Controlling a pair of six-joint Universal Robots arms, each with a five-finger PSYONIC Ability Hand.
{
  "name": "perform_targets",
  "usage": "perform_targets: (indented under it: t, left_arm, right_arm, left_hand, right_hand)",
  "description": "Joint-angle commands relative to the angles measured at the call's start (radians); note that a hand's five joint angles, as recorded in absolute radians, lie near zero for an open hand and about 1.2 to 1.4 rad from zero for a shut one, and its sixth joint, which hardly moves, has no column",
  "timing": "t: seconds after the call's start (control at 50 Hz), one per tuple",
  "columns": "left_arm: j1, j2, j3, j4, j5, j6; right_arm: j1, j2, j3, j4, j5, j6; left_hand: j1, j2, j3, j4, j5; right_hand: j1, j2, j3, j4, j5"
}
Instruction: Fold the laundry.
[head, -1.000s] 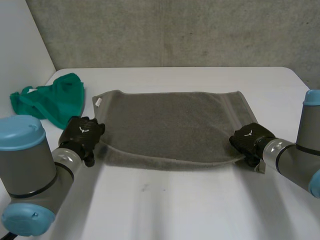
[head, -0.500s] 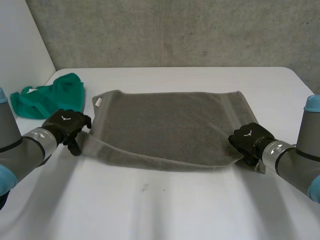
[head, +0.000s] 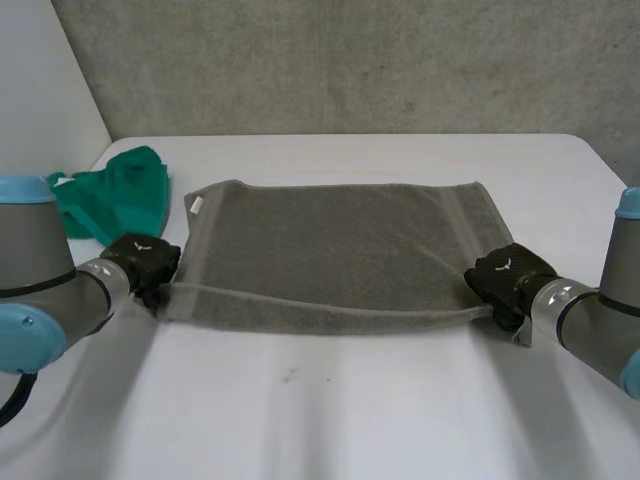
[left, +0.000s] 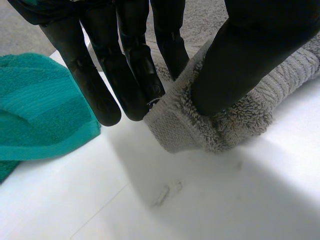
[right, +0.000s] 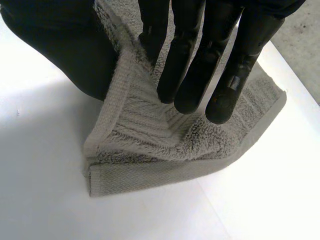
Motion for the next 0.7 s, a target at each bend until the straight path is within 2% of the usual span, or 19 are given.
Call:
perform_targets:
  t: [0.02, 0.14, 0.28, 0.3, 0.46, 0.52, 0.56, 0.58, 0.7]
  left_arm:
    - [-0.032, 0.124, -0.032, -0.004, -0.056, 0.001]
    - [-0.028, 0.247, -0.11, 0.006, -0.051, -0.004]
    - [-0.034, 0.259, -0.145, 0.012, -0.054, -0.007]
    - [-0.032, 0.259, -0.145, 0.014, -0.054, -0.009]
    - [-0.028, 0.26, -0.145, 0.049, -0.059, -0.013]
    - [-0.025, 0.264, -0.147, 0.054, -0.059, -0.015]
    - [-0.026, 0.265, -0.148, 0.052, -0.059, -0.016]
    - [-0.028, 0.267, -0.15, 0.051, -0.059, -0.016]
    - [-0.031, 0.287, -0.187, 0.048, -0.056, -0.016]
  right_arm:
    - [-0.005, -0.079, -0.03, 0.089, 0.002, 0.012]
    - [-0.051, -0.094, -0.056, 0.174, -0.01, 0.085]
    - [-0.139, -0.061, -0.067, 0.143, -0.024, 0.293]
    - [-0.149, -0.047, -0.067, 0.14, -0.033, 0.319]
    - [-0.211, -0.041, -0.05, 0.14, -0.07, 0.354]
    - [-0.22, -0.041, -0.047, 0.142, -0.076, 0.354]
    - [-0.232, -0.041, -0.039, 0.142, -0.093, 0.353]
    - [-0.235, -0.041, -0.039, 0.142, -0.101, 0.353]
    - [-0.24, -0.042, -0.019, 0.18, -0.193, 0.33]
  left_hand:
    - [0.247, 0.203, 0.213, 0.201, 0.248]
    - [0.247, 0.203, 0.213, 0.201, 0.248]
    - [0.247, 0.203, 0.213, 0.201, 0.248]
    - [0.247, 0.203, 0.213, 0.201, 0.248]
    - [0.247, 0.203, 0.213, 0.201, 0.248]
    - [0.247, 0.203, 0.213, 0.201, 0.248]
    - [0.247, 0.203, 0.213, 0.201, 0.248]
    - [0.247, 0.203, 0.213, 0.201, 0.248]
    - [0.247, 0.203, 0.213, 0.201, 0.248]
  right_hand:
    - [0.412, 0.221, 0.216, 0.208, 0.225]
    - [0.375, 0.184, 0.179, 0.172, 0.188]
    - [-0.044, -0.235, -0.241, -0.248, -0.232]
    - [-0.158, -0.349, -0.355, -0.362, -0.346]
    - [-0.265, -0.456, -0.462, -0.469, -0.453]
    - [-0.201, -0.392, -0.397, -0.404, -0.388]
    - [0.27, 0.079, 0.074, 0.066, 0.083]
    - [0.411, 0.22, 0.214, 0.207, 0.223]
    - [0.412, 0.221, 0.216, 0.208, 0.225]
